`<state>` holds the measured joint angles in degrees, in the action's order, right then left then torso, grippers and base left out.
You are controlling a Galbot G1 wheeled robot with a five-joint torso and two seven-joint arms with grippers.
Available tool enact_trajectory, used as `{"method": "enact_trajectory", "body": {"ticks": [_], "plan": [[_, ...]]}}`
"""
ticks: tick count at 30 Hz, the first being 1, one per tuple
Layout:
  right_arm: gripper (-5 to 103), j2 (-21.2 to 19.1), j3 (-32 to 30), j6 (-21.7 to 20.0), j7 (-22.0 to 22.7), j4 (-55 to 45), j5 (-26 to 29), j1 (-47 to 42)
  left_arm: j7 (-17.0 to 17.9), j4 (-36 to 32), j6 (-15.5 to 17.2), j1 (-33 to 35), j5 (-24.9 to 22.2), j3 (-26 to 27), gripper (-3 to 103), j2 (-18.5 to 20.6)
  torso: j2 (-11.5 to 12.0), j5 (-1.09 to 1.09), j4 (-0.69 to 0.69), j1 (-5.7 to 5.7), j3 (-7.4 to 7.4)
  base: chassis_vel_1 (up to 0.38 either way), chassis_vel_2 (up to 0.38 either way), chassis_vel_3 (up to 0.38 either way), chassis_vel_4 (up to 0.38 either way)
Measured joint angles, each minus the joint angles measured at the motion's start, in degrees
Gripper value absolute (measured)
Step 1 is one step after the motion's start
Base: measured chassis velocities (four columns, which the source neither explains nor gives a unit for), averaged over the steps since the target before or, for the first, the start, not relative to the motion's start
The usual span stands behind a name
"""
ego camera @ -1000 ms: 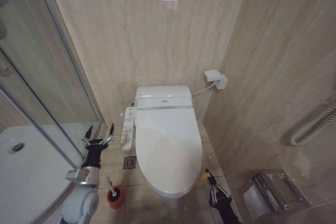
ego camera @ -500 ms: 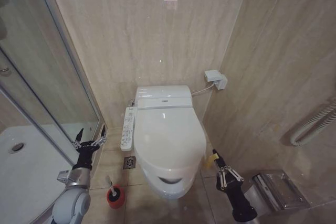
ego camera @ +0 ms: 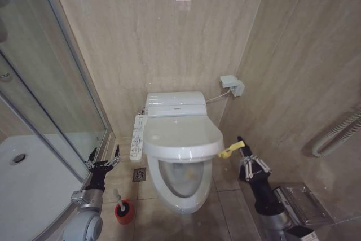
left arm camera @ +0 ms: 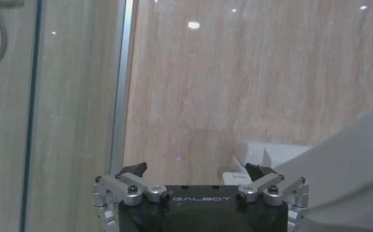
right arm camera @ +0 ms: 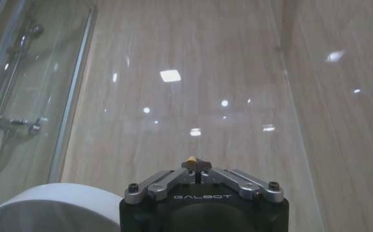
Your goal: Open the toilet lid, clean the toilet bowl with a toilet brush, close the toilet lid, and flush.
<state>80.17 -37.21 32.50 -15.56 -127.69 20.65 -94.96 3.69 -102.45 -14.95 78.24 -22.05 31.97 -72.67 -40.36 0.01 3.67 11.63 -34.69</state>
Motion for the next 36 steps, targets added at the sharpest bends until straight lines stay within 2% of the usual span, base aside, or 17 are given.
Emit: {"method": "enact_trajectory", "body": {"ticks": [8, 13, 20, 27, 36], "plan": [[1, -1.78, -0.82, -5.34, 1.64, -2.35, 2.55, 5.55, -0.03, -0.21, 0.02, 1.0, 0.64, 0.18, 100, -0.13, 0.0, 0.0, -0.01, 0.0, 0.0, 0.0, 0.0, 0.0, 0.0], [1, -4.79, -0.71, -8.19, 3.04, 0.55, 4.06, 10.42, -0.06, -0.72, 0.01, 1.72, 0.96, 0.45, 100, -0.27, 0.0, -0.01, 0.02, -0.01, 0.0, 0.0, 0.0, 0.0, 0.0], [1, -7.14, 0.15, -10.11, 4.55, 5.87, 6.96, 16.03, -0.07, -0.03, 0.02, 1.74, 1.36, 0.71, 100, 0.06, -0.01, 0.0, 0.0, -0.01, 0.0, 0.0, 0.0, 0.0, 0.0], [1, -7.92, 0.86, -12.62, 5.94, 10.51, 9.31, 23.56, -0.06, 1.24, 0.37, 1.19, 1.85, 0.73, 100, 0.5, -0.01, -0.01, -0.01, -0.01, 0.0, 0.0, 0.0, 0.0, 0.0], [1, -8.71, 2.2, -13.54, 6.37, 16.8, 10.48, 32.47, -0.05, 3.21, 0.52, 0.4, 2.42, 0.67, 100, 0.6, -0.01, -0.01, 0.0, -0.01, 0.0, 0.0, 0.0, 0.0, 0.0]]}}
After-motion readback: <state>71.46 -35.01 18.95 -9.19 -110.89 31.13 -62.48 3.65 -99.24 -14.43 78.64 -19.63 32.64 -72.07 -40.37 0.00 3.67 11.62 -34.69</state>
